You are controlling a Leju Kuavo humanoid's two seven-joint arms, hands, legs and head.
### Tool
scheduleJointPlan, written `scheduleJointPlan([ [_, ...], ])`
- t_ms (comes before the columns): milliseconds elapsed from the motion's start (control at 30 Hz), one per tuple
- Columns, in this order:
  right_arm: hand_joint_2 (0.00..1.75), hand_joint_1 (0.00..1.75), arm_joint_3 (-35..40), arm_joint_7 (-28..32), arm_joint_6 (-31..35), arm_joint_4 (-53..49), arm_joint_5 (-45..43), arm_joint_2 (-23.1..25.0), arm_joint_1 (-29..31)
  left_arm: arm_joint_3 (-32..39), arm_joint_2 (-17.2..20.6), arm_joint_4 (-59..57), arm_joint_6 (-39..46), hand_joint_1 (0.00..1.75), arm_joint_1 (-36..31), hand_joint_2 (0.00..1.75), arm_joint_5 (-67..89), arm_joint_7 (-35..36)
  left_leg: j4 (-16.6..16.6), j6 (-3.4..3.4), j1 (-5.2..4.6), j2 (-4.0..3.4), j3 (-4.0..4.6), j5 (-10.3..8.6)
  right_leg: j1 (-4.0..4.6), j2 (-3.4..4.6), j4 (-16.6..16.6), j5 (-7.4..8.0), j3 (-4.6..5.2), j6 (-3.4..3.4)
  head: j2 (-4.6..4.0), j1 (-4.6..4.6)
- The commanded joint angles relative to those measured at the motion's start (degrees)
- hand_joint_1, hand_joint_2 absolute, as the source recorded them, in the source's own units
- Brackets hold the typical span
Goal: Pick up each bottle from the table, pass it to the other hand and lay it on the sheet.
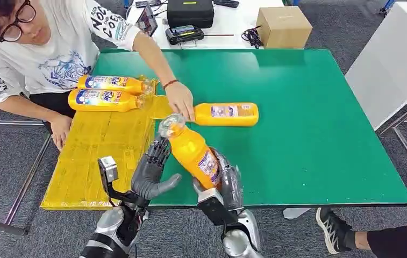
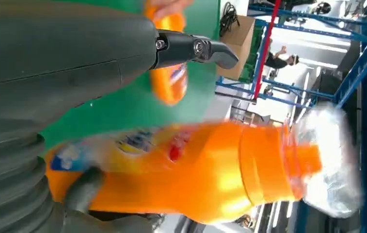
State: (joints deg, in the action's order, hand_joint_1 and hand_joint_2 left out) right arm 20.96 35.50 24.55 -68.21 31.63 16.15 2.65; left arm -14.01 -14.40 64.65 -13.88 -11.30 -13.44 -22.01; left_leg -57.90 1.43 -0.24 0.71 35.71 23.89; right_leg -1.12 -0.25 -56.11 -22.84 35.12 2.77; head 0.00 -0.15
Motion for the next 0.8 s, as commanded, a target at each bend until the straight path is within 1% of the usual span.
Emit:
scheduleJointPlan([
  [33, 1.75, 1.75, 10.1, 0.5, 1.3, 16.9, -1.1, 1.8, 6.6, -1.7, 1.6, -5.2, -1.1, 0.00, -2.7, 1.75, -2.6, 3.1, 0.1, -0.13, 0.10, -0.22, -0.41, 0.15, 0.11, 0.17, 0.1, -0.08, -0.36, -0.16, 0.00, -0.02],
  [67, 1.75, 1.75, 10.6, 0.4, 1.5, 17.8, -1.1, 1.8, 7.1, -2.4, 1.8, -5.1, -1.6, 0.00, -2.7, 1.75, -2.7, 3.0, 0.1, -0.11, 0.07, -0.10, -0.38, 0.11, 0.08, 0.08, 0.1, -0.08, -0.36, -0.14, 0.00, 0.04],
  [100, 1.75, 1.75, 10.7, 0.2, 0.9, 18.6, -1.5, 1.9, 7.5, -2.6, 1.8, -5.3, -1.4, 0.00, -2.7, 1.75, -2.7, 3.0, 0.0, -0.08, 0.08, -0.15, -0.29, 0.09, 0.10, 0.15, 0.1, -0.02, -0.25, -0.11, 0.00, 0.00],
  [133, 1.75, 1.75, 10.8, 0.1, 0.8, 19.0, -1.5, 1.9, 7.7, -2.7, 1.7, -5.3, -1.5, 0.00, -2.7, 1.75, -2.7, 3.0, 0.1, -0.12, 0.09, -0.20, -0.46, 0.16, 0.10, 0.19, 0.1, -0.08, -0.41, -0.17, 0.00, 0.00],
  [167, 1.75, 1.75, 11.2, 0.1, 1.0, 19.9, -1.3, 2.0, 8.1, -3.0, 1.8, -5.4, -1.8, 0.00, -2.8, 1.75, -2.9, 3.0, 0.1, -0.10, 0.05, -0.22, -0.42, 0.15, 0.06, 0.21, 0.1, -0.07, -0.36, -0.15, 0.00, 0.00],
  [233, 1.75, 1.75, 12.3, 0.1, 0.6, 22.0, -1.0, 2.4, 8.7, -3.2, 1.9, -6.1, -1.7, 0.00, -3.0, 1.75, -3.3, 3.3, 0.1, -0.06, 0.02, -0.13, -0.15, 0.04, 0.02, 0.11, 0.1, -0.01, -0.12, -0.08, 0.00, -0.02],
  [267, 1.75, 1.75, 12.3, 0.1, 0.6, 22.0, -1.0, 2.4, 8.7, -3.2, 1.9, -6.1, -1.7, 0.00, -3.0, 1.75, -3.3, 3.3, 0.0, -0.10, 0.06, -0.16, -0.32, 0.13, 0.08, 0.13, 0.1, -0.08, -0.29, -0.13, 0.00, 0.02],
  [333, 1.75, 1.75, 12.3, 0.1, 0.6, 22.0, -1.0, 2.4, 8.7, -3.2, 1.9, -6.1, -1.7, 0.00, -3.0, 1.75, -3.3, 3.3, 0.1, -0.06, 0.02, -0.10, -0.20, 0.06, 0.03, 0.10, 0.1, -0.03, -0.16, -0.09, 0.00, 0.00],
  [367, 1.75, 1.75, 12.3, 0.1, 0.6, 22.0, -1.0, 2.4, 8.7, -3.2, 1.9, -6.1, -1.7, 0.00, -3.0, 1.75, -3.3, 3.3, 0.0, -0.10, 0.06, -0.17, -0.35, 0.13, 0.08, 0.15, 0.1, -0.08, -0.31, -0.13, 0.00, 0.00],
  [433, 1.75, 1.75, 12.3, 0.1, 0.6, 22.0, -1.0, 2.4, 8.7, -3.2, 1.9, -6.1, -1.7, 0.00, -3.0, 1.75, -3.3, 3.3, 0.0, -0.06, 0.03, -0.07, -0.18, 0.05, 0.04, 0.04, 0.0, -0.04, -0.15, -0.08, 0.00, -0.02],
  [467, 1.75, 1.75, 12.3, 0.1, 0.6, 22.0, -1.0, 2.4, 8.7, -3.2, 1.9, -6.1, -1.7, 0.00, -3.0, 1.75, -3.3, 3.3, 0.0, -0.11, 0.09, -0.09, -0.35, 0.15, 0.10, 0.04, 0.0, -0.13, -0.34, -0.14, 0.00, 0.02],
  [533, 1.75, 1.75, 12.3, 0.1, 0.6, 22.0, -1.0, 2.4, 8.7, -3.2, 1.9, -6.1, -1.7, 0.00, -3.0, 1.75, -3.3, 3.3, 0.0, -0.06, 0.04, -0.09, -0.19, 0.08, 0.05, 0.07, 0.0, -0.05, -0.16, -0.09, 0.00, 0.00],
  [567, 1.75, 1.75, 12.3, 0.1, 0.6, 22.0, -1.0, 2.4, 8.7, -3.2, 1.9, -6.1, -1.7, 0.00, -3.0, 1.75, -3.3, 3.3, 0.0, -0.09, 0.07, -0.12, -0.33, 0.15, 0.08, 0.09, 0.0, -0.11, -0.30, -0.13, 0.00, -0.02],
  [633, 1.75, 1.75, 12.3, 0.1, 0.6, 22.0, -1.0, 2.4, 8.7, -3.2, 1.9, -6.1, -1.7, 0.00, -3.0, 1.75, -3.3, 3.3, 0.0, -0.05, 0.02, -0.04, -0.15, 0.05, 0.03, 0.01, 0.0, -0.05, -0.13, -0.08, 0.00, 0.00],
  [667, 1.75, 1.75, 13.0, 0.1, -0.1, 22.6, -0.8, 2.4, 9.0, -3.2, 2.0, -6.4, -1.9, 0.00, -3.1, 1.75, -3.6, 3.3, 0.0, -0.10, 0.09, -0.10, -0.35, 0.15, 0.10, 0.05, 0.0, -0.12, -0.34, -0.14, 0.00, 0.00],
  [733, 1.75, 1.75, 14.3, -0.2, -0.9, 24.2, -0.4, 2.6, 9.5, -3.1, 2.0, -6.9, -2.4, 0.00, -3.5, 1.75, -4.5, 3.0, 0.0, -0.06, 0.02, -0.08, -0.16, 0.06, 0.03, 0.05, 0.0, -0.04, -0.13, -0.08, 0.00, 0.00],
  [767, 1.75, 1.75, 14.9, -0.4, -0.6, 25.1, 0.2, 2.6, 9.8, -3.0, 2.0, -7.1, -2.4, 0.00, -3.7, 1.75, -4.7, 3.0, 0.0, -0.10, 0.07, -0.11, -0.31, 0.13, 0.09, 0.07, 0.0, -0.10, -0.29, -0.13, 0.00, 0.00],
  [800, 1.75, 1.75, 15.2, -0.4, -0.3, 25.9, 0.2, 2.8, 9.9, -3.1, 2.0, -7.2, -2.8, 0.00, -3.8, 1.75, -5.0, 2.9, 0.0, -0.08, 0.03, -0.08, -0.22, 0.08, 0.04, 0.05, 0.0, -0.07, -0.19, -0.11, 0.00, 0.00],
])
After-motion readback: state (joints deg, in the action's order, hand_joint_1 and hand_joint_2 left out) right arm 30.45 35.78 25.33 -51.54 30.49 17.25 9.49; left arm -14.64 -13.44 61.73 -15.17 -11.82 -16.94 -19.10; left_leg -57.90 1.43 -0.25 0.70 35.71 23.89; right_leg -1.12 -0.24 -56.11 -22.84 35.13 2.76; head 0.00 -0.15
